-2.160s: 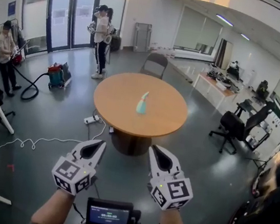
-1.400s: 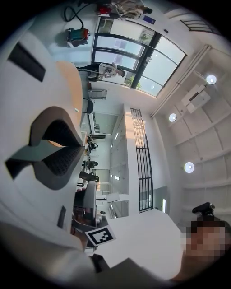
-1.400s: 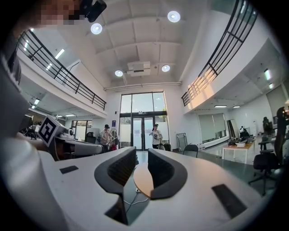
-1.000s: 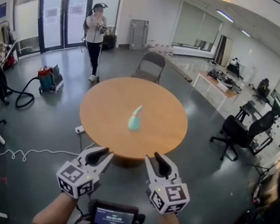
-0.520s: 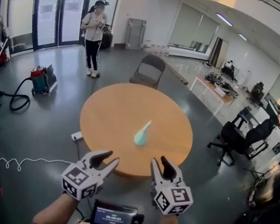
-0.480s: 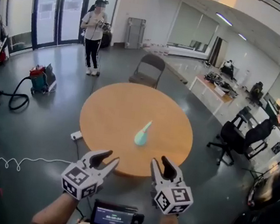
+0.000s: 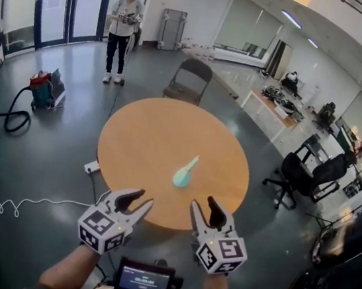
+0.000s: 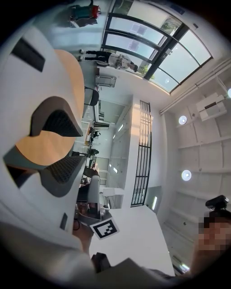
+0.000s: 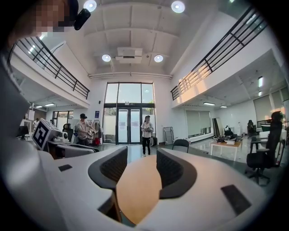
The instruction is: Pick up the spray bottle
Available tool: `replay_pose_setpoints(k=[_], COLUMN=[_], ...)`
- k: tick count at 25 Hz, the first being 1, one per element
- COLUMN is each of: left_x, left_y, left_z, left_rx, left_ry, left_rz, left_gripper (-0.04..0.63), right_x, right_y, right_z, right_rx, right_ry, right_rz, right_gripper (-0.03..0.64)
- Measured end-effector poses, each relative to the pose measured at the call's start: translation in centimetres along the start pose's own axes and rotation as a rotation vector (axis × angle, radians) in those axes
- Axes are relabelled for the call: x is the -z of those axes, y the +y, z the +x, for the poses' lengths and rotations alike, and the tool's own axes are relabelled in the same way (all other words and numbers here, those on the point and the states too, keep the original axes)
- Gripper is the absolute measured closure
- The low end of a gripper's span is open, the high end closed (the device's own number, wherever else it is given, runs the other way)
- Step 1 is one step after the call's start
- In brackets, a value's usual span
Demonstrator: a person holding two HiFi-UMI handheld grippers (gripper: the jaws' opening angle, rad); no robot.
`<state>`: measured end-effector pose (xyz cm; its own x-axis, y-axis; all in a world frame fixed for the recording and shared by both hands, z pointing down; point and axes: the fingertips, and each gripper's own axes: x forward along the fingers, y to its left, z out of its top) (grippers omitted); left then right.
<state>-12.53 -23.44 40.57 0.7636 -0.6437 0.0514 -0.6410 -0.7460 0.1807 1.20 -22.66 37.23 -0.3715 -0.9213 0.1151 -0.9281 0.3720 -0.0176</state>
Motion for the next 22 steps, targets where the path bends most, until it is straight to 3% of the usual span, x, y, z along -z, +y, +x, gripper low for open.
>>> replay_pose_setpoints(k=[14, 22], left_x=[-0.6, -0.4], left_y=[3.8, 5.7], left_z=[8.6, 14.9], left_rx=[-0.051, -0.125], left_ry=[0.032, 0.046], left_rz=[-0.012, 0.002], left_gripper=[0.459, 0.459], right_x=[0.8, 2.3], right_y=[-6.8, -11.7], right_z=[7.3, 11.6], right_rx=[-0.069, -0.160], right_ry=[0.017, 0.061], right_rz=[0.015, -0.008], right_gripper=[0.368, 0.327])
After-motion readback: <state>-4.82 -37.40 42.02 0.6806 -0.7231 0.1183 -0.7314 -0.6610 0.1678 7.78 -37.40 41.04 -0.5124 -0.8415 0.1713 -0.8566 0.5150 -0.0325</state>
